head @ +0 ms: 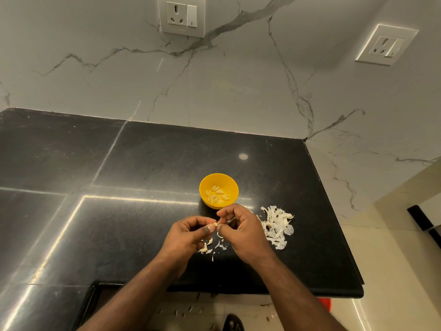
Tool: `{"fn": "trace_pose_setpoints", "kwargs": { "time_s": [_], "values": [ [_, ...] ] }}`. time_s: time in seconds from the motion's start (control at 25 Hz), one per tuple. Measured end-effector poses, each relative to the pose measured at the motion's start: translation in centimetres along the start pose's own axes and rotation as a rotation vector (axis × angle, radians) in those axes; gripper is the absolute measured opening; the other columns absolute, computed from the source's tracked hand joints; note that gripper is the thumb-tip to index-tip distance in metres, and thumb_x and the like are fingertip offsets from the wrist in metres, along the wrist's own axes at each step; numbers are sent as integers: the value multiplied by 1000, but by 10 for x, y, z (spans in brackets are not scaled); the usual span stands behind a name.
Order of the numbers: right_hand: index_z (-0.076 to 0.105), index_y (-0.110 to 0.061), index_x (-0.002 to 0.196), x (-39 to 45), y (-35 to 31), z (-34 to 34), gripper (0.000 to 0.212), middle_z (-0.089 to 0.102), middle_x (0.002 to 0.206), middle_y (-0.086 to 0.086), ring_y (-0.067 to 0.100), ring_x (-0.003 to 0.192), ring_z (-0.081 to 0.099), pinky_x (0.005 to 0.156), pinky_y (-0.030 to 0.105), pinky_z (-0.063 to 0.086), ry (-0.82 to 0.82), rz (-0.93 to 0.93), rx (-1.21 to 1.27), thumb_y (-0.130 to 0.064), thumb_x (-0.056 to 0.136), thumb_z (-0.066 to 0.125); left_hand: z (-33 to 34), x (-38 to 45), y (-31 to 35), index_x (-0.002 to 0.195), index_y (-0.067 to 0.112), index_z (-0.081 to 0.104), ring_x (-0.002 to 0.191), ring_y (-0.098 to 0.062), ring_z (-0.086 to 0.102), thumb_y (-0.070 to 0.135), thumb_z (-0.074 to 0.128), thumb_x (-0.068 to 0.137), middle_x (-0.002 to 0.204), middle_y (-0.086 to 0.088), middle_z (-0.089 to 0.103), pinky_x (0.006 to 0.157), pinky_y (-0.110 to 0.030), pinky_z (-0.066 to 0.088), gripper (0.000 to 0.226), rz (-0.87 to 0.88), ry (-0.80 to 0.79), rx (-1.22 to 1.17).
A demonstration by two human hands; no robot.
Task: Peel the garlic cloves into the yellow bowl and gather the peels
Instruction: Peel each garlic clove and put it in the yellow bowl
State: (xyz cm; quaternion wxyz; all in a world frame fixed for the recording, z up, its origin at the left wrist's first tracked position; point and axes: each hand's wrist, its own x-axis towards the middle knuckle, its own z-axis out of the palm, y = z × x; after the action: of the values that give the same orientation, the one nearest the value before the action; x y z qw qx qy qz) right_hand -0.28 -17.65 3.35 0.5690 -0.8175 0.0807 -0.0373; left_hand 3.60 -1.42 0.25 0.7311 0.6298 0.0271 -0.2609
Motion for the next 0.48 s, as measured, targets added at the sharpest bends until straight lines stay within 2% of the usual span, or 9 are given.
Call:
{"fn": "trace_pose_setpoints", "kwargs": {
  "time_s": [0.24,0.48],
  "values": [
    [68,-29,90,3,14,-1,25,67,82,-9,3,74,62,67,23,53,79,60,-58,-5,83,70,4,-5,4,99,11,77,70,-11,64,13,68,91,82,-4,73,59,-22,49,12,2,-51,-71],
    [78,-26,97,7,24,-20,13,70,96,-16,-2,88,64,83,24,51,45,158,-231,-20,88,74,-3,0,3,95,12,79,73,-18,58,26,73,78,81,-7,68,61,-26,45,22,-34,-35,-102]
  ]
}}
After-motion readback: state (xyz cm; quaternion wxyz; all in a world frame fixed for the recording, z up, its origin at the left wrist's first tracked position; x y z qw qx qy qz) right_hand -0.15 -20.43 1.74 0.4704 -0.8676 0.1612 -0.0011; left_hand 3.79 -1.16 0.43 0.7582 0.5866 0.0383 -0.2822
